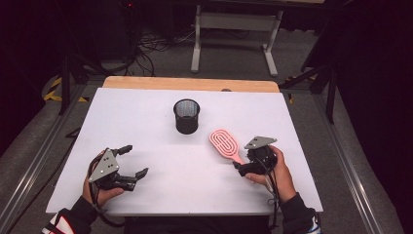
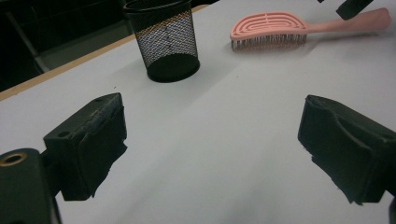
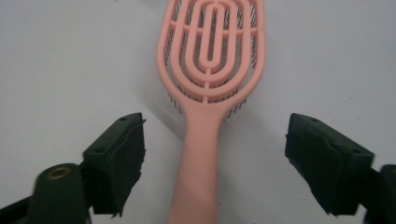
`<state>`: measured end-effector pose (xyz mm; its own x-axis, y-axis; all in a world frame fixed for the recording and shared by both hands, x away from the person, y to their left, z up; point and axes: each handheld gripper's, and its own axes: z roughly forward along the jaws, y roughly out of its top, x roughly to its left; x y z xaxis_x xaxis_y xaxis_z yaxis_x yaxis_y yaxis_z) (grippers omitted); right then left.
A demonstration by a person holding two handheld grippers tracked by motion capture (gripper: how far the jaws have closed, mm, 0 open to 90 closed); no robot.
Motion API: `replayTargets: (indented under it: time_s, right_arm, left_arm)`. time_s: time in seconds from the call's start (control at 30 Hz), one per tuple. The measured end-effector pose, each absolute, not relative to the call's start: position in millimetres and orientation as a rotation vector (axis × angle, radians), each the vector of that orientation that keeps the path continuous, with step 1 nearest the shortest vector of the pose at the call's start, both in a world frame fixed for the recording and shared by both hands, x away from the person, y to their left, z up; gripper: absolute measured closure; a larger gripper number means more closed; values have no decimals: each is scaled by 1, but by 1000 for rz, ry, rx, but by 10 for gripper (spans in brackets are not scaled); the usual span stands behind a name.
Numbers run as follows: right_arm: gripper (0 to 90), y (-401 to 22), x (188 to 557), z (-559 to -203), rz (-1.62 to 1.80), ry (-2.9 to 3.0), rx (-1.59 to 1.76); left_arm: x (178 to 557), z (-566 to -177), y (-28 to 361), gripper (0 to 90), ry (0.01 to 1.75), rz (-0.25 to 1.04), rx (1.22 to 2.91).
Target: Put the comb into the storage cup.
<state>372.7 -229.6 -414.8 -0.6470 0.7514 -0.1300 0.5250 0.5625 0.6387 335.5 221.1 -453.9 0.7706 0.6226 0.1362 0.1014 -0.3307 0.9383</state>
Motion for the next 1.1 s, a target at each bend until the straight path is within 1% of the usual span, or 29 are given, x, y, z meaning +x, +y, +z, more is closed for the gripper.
replayTargets:
  time_s: [0.27, 0.33, 0.5, 0.57, 0.63, 0.67, 0.7, 0.8, 0.87, 1.1]
  right_arm:
    - [110, -224, 393, -420, 674, 2471, 1117]
    - [73, -222, 398, -424, 640, 2501, 1133]
    - [73, -215, 408, -433, 601, 2582, 1137]
    - [102, -214, 411, -435, 596, 2608, 1133]
    - [150, -213, 414, -438, 567, 2620, 1134]
    - [141, -214, 415, -439, 568, 2615, 1164]
    - [155, -216, 416, -440, 580, 2621, 1171]
    - [234, -219, 416, -438, 590, 2609, 1172]
    - [324, -220, 415, -436, 598, 2611, 1159]
    - [560, -219, 411, -434, 624, 2635, 1094]
  left_arm:
    - [336, -455, 220, 93, 554, 580, 1868]
    - [336, -455, 220, 92, 554, 581, 1870]
    - [336, -455, 219, 92, 553, 580, 1878]
    - [337, -456, 219, 92, 551, 579, 1880]
    - [337, -456, 218, 92, 553, 569, 1875]
    - [337, -456, 218, 92, 552, 566, 1872]
    - [337, -456, 217, 92, 552, 564, 1872]
    - [337, -456, 216, 92, 550, 560, 1878]
    - [337, -457, 216, 92, 550, 559, 1879]
    - [338, -457, 215, 94, 553, 548, 1881]
